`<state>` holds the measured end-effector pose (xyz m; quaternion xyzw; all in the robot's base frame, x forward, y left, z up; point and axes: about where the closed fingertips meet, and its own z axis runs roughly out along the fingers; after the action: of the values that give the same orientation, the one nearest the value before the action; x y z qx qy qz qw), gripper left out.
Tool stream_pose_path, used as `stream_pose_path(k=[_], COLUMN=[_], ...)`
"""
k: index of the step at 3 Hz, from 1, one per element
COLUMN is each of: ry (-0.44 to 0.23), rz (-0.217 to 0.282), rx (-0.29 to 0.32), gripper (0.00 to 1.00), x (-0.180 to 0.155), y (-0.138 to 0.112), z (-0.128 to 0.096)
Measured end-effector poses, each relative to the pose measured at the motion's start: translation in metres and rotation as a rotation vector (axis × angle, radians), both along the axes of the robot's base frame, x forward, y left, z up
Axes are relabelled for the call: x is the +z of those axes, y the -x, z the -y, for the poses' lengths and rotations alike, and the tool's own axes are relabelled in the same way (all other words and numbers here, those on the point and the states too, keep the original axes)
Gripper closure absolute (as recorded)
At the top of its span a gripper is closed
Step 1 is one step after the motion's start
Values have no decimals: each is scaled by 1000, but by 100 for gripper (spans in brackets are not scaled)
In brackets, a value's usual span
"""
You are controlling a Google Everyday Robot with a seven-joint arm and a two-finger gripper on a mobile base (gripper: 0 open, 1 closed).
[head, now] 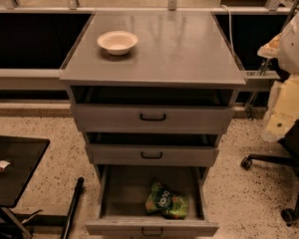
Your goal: Pick green rice chip bag from bottom drawer and place on counter
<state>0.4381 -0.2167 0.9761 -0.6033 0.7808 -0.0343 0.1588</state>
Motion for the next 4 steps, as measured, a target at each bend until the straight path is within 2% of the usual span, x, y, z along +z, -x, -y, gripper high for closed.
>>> stream_pose_path(k=[2,3,4], ry=[22,85,118], rz=[-10,-145,-257], rx=[13,-10,-59], gripper=[0,0,0], x=[0,-36,-90], y=[-2,-25,-68], z=[0,9,19])
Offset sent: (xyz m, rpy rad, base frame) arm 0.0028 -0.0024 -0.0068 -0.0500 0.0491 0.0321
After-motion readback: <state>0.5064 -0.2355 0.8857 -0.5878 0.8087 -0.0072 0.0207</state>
